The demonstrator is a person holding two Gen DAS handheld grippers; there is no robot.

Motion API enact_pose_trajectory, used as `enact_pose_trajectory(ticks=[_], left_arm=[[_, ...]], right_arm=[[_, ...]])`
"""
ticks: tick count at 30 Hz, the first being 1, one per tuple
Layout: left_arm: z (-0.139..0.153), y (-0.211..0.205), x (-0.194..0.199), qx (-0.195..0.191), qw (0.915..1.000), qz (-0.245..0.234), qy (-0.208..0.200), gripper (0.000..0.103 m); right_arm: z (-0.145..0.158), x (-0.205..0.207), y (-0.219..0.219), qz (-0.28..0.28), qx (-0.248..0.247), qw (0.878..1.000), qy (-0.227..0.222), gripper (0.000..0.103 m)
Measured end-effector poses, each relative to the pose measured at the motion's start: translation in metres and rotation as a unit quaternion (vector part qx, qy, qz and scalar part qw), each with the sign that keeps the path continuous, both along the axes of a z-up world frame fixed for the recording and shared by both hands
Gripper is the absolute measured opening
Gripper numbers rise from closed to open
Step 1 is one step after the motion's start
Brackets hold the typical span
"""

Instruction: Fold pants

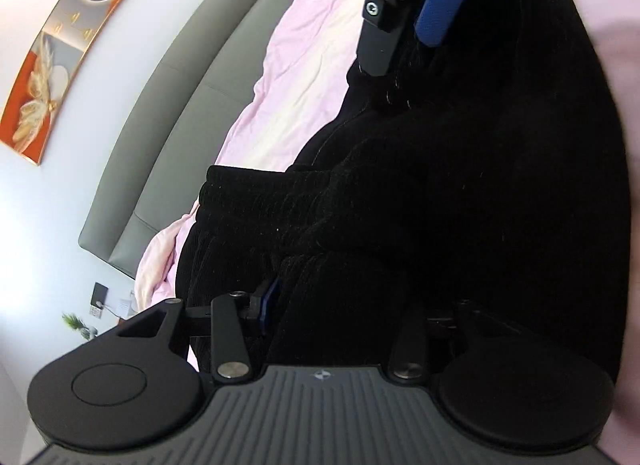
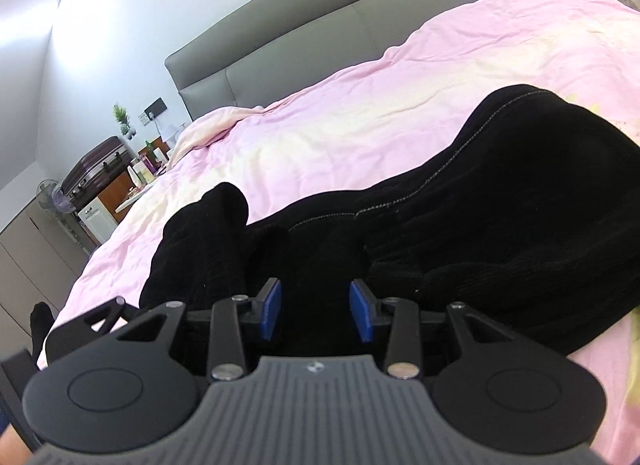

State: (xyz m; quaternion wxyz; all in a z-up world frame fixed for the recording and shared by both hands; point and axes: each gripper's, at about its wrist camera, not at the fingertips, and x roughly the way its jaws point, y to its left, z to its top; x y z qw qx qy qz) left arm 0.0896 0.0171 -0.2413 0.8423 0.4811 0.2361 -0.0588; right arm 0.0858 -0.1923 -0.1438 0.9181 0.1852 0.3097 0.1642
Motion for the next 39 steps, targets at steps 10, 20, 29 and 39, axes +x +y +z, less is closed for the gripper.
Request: enact_pose_trajectory(ticks=[10, 20, 29, 39], left_arm=[[0.022, 0.019, -0.001, -0.062, 0.9976, -0.006, 0.032, 0.058], [0.064, 0.064, 0.003, -0.218, 0.9678, -0.001, 0.127, 0.086], [0.082, 0.138, 0.073, -0.334, 0.9156, 0.21, 0.08, 0.086], [0.062, 0.137, 0.073, -0.393, 0.8757, 0.262, 0.101, 0.069]], right_arm=[[0.014, 0.018, 0.039, 0.082, -0.035, 0.996, -0.014, 0.042], [-0.028, 0.026, 0.096, 0.196, -0.13, 0.967, 0.095, 0.04], [-0.022, 0.015, 0.078, 0.162, -0.101, 0.979, 0.066, 0.041], [0.013, 0.054, 0.135, 0.183, -0.145, 0.971, -0.046, 0.033]])
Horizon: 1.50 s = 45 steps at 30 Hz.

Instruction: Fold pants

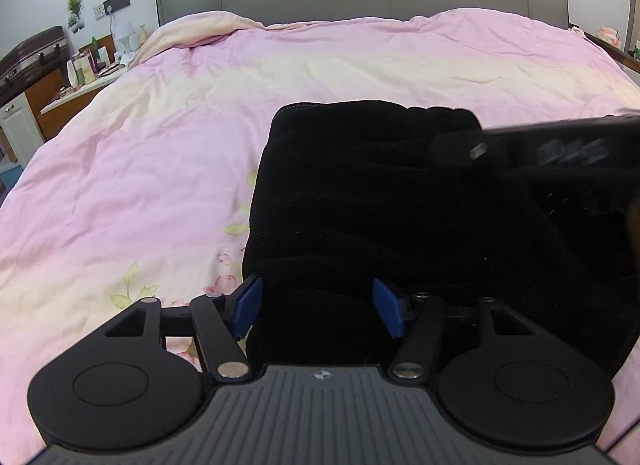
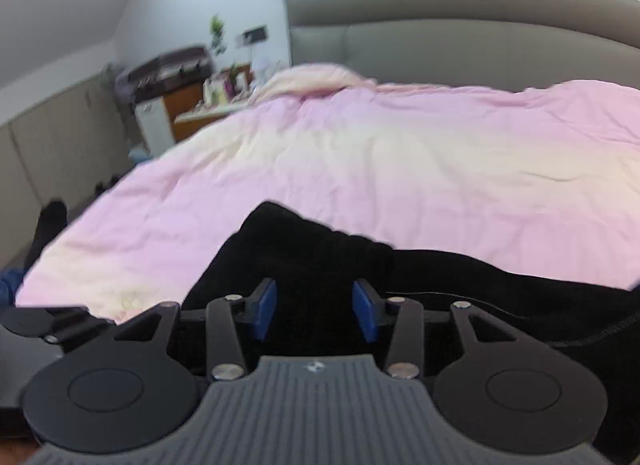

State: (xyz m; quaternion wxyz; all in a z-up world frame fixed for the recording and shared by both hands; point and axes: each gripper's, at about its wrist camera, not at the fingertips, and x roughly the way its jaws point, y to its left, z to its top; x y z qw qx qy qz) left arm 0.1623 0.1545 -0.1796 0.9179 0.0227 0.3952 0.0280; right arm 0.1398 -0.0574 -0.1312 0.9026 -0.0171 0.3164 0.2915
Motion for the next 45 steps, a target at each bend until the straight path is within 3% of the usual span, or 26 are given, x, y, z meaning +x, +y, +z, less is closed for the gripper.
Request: enact_pose_trajectory(ticks=[3, 6, 11, 15, 18, 20, 23, 28, 31, 34, 36, 39, 45], left_arm=[[0.007, -0.002, -0.028, -0.023, 0.9997, 0.0, 0.007, 0.069], [0.004, -0.001, -0.026, -0.019, 0.9998, -0.002, 0.008, 0.069], [0.011, -0.005, -0.028, -0.014, 0.9999, -0.005, 0.007, 0.07], [0.022, 0.005, -0.04, -0.025, 0.9995, -0.006, -0.02, 0.07], [0.034, -0.006, -0.047, 0.008, 0.9985, -0.006, -0.054, 0.07], [0.042, -0.026, -0.048, 0.042, 0.9954, -0.032, -0.08, 0.07], [0.047, -0.065, -0.04, 0.071, 0.9894, -0.084, -0.094, 0.071], [0.049, -0.133, -0.02, 0.069, 0.979, -0.159, -0.108, 0.075], [0.048, -0.174, -0.012, 0.081, 0.9689, -0.21, -0.102, 0.075], [0.043, -0.206, -0.009, 0.08, 0.9577, -0.263, -0.087, 0.075], [0.037, -0.218, -0.004, 0.068, 0.9545, -0.282, -0.07, 0.075], [0.025, -0.23, 0.009, 0.051, 0.9569, -0.283, -0.041, 0.075], [-0.004, -0.236, 0.026, 0.005, 0.9627, -0.27, 0.016, 0.076]], right_arm=[[-0.036, 0.02, 0.021, 0.003, -0.08, 0.997, 0.024, 0.031], [-0.05, 0.026, 0.019, 0.011, -0.078, 0.997, 0.023, 0.032], [-0.032, 0.026, 0.001, 0.021, -0.044, 0.998, 0.027, 0.032], [-0.009, 0.0, -0.063, -0.024, 0.032, 0.999, 0.03, 0.049], [0.003, -0.022, -0.13, -0.094, 0.062, 0.993, 0.022, 0.05], [0.008, -0.036, -0.171, -0.143, 0.077, 0.987, 0.011, 0.05], [0.013, -0.055, -0.227, -0.23, 0.111, 0.967, 0.006, 0.051], [0.012, -0.082, -0.288, -0.374, 0.165, 0.912, 0.026, 0.063], [-0.003, -0.09, -0.306, -0.431, 0.172, 0.884, 0.062, 0.063], [-0.016, -0.092, -0.319, -0.449, 0.219, 0.861, 0.096, 0.063], [-0.027, -0.093, -0.324, -0.454, 0.253, 0.846, 0.12, 0.063], [-0.047, -0.09, -0.329, -0.451, 0.313, 0.822, 0.154, 0.064], [-0.062, -0.077, -0.334, -0.443, 0.367, 0.801, 0.166, 0.069]])
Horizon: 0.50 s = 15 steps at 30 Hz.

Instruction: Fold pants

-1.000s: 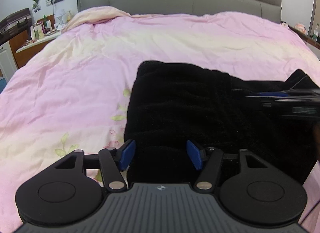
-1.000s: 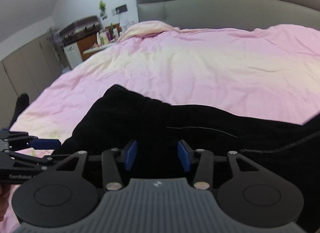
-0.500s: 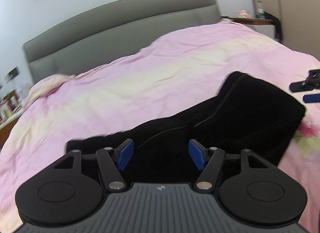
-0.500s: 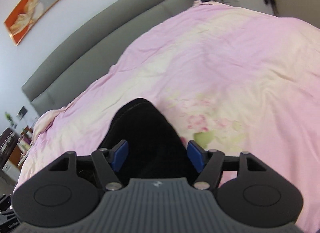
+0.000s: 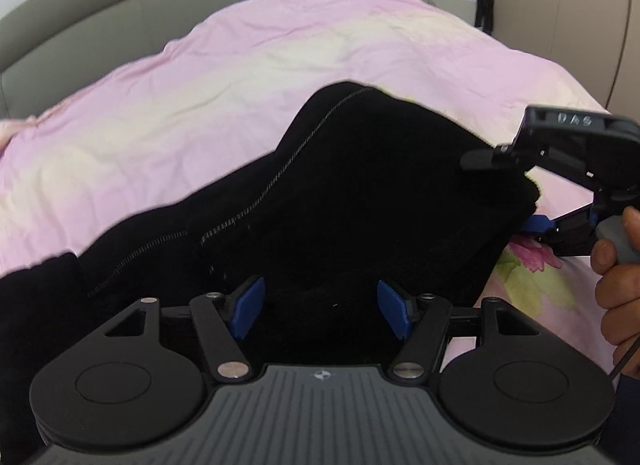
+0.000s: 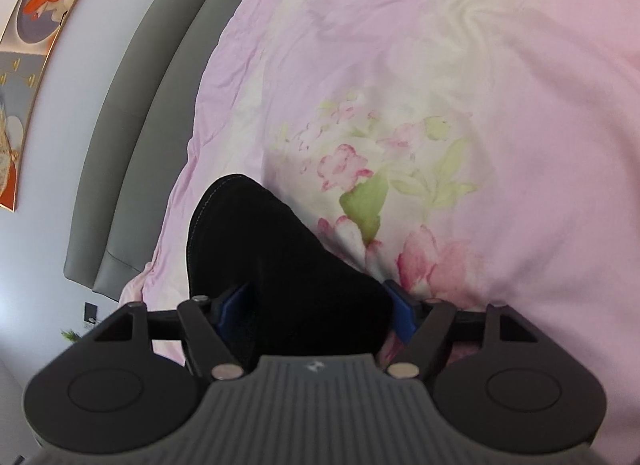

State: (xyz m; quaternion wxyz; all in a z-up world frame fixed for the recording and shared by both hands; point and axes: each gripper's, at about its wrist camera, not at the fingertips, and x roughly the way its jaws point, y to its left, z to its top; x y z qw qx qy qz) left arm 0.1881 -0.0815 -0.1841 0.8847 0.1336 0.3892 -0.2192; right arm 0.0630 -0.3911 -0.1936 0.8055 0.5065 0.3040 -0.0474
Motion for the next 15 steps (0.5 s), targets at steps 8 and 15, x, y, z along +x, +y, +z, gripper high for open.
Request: enact_pose_trajectory(ticks=[8, 15], left_arm=[[-0.013, 0.03, 0.007, -0.082, 0.9931, 0.065, 0.054, 0.089], [0.0, 0.04, -0.007, -0.064, 0.9961, 0.055, 0.026, 0.084]], right_arm=[[0.024, -0.002, 0.02, 0.046, -0.074, 0.995, -0.051, 0.035], [0.057, -0.01, 0.048, 0.082, -0.137, 0.981, -0.112, 0.032]])
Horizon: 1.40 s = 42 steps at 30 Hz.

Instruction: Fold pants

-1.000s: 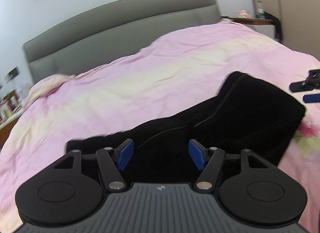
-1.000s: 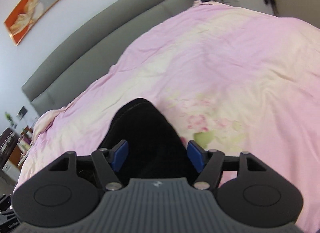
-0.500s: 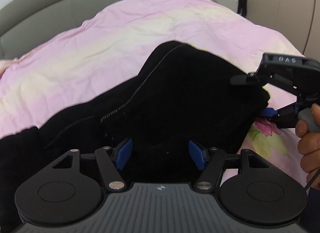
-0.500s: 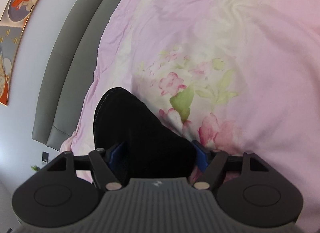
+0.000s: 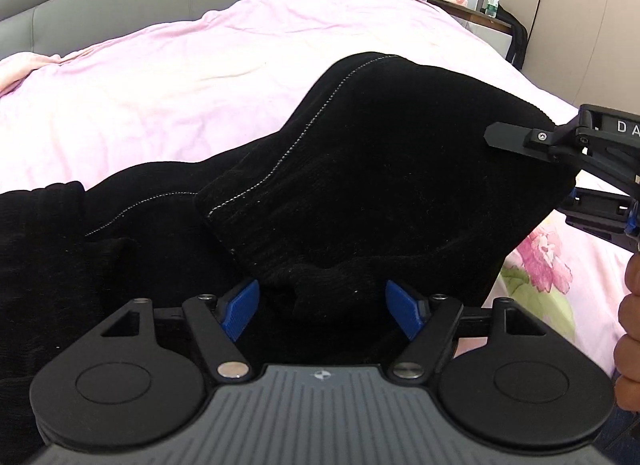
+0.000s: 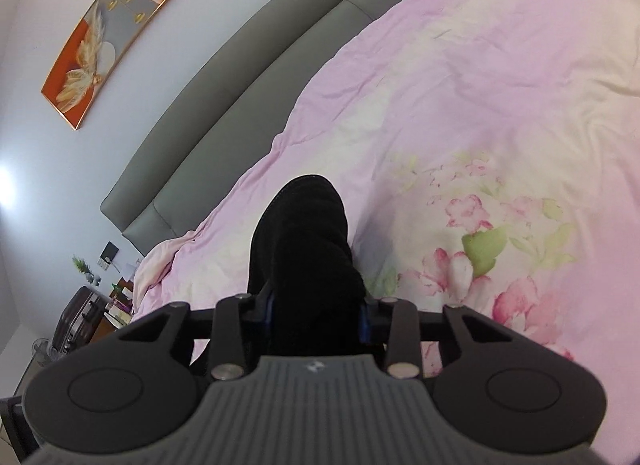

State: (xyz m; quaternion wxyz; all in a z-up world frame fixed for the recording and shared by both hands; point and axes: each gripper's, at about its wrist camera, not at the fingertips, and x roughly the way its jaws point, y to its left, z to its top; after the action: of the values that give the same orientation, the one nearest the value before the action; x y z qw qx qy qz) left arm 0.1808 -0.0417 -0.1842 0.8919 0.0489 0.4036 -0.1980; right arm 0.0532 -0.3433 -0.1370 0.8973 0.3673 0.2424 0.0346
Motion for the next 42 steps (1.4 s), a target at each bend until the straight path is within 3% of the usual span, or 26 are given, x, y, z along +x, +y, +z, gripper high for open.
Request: enact_pose_trajectory(ticks=[4, 7, 9, 11, 14, 16, 19, 21, 24, 29, 31, 32, 33, 34, 35, 41, 42], left_arm=[[0.024, 0.02, -0.001, -0.016, 0.9999, 0.005, 0.001, 0.074], [0.06, 0.067, -0.017, -0.06, 0.9971, 0.034, -0.033, 0.075], [0.082, 0.112, -0.028, -0.069, 0.9932, 0.071, -0.06, 0.08], [0.099, 0.161, -0.036, -0.068, 0.9858, 0.129, -0.082, 0.081], [0.11, 0.234, -0.047, -0.063, 0.9665, 0.228, -0.098, 0.081], [0.111, 0.276, -0.057, -0.063, 0.9506, 0.286, -0.102, 0.081], [0.104, 0.325, -0.069, -0.089, 0.9309, 0.342, -0.092, 0.081], [0.095, 0.34, -0.074, -0.098, 0.923, 0.362, -0.088, 0.081], [0.084, 0.349, -0.076, -0.099, 0.9205, 0.37, -0.079, 0.082], [0.082, 0.346, -0.073, -0.104, 0.9264, 0.355, -0.072, 0.082], [0.081, 0.341, -0.072, -0.105, 0.9309, 0.343, -0.071, 0.082], [0.082, 0.337, -0.071, -0.102, 0.9335, 0.336, -0.072, 0.082], [0.082, 0.332, -0.07, -0.095, 0.9371, 0.328, -0.072, 0.083], [0.082, 0.327, -0.07, -0.089, 0.9405, 0.32, -0.072, 0.084], [0.082, 0.322, -0.069, -0.083, 0.9438, 0.312, -0.07, 0.085], [0.063, 0.287, -0.048, -0.038, 0.9652, 0.256, -0.036, 0.086], [0.059, 0.282, -0.044, -0.032, 0.9678, 0.248, -0.031, 0.086]], right_arm=[[0.013, -0.002, 0.01, -0.022, 0.007, 1.0, 0.017, 0.03], [0.043, -0.002, 0.04, 0.003, -0.034, 0.999, -0.014, 0.029], [0.066, 0.001, 0.071, 0.031, -0.073, 0.996, -0.043, 0.029], [0.088, 0.004, 0.109, 0.063, -0.118, 0.989, -0.071, 0.029], [0.112, 0.003, 0.182, 0.121, -0.19, 0.968, -0.114, 0.028], [0.117, -0.001, 0.241, 0.169, -0.264, 0.939, -0.142, 0.028], [0.094, -0.009, 0.336, 0.261, -0.399, 0.864, -0.164, 0.028], [0.064, -0.019, 0.386, 0.312, -0.461, 0.812, -0.172, 0.028], [0.012, -0.037, 0.438, 0.355, -0.544, 0.734, -0.198, 0.028], [-0.053, -0.054, 0.465, 0.396, -0.614, 0.638, -0.242, 0.029], [-0.064, -0.055, 0.47, 0.392, -0.636, 0.616, -0.249, 0.04], [-0.064, -0.054, 0.472, 0.387, -0.645, 0.61, -0.247, 0.043], [-0.058, -0.052, 0.476, 0.387, -0.644, 0.614, -0.241, 0.052], [-0.051, -0.053, 0.475, 0.392, -0.632, 0.626, -0.234, 0.059], [-0.044, -0.054, 0.472, 0.399, -0.617, 0.637, -0.234, 0.061], [-0.007, -0.07, 0.424, 0.497, -0.503, 0.679, -0.198, 0.059], [0.0, -0.072, 0.415, 0.515, -0.477, 0.685, -0.194, 0.053]])
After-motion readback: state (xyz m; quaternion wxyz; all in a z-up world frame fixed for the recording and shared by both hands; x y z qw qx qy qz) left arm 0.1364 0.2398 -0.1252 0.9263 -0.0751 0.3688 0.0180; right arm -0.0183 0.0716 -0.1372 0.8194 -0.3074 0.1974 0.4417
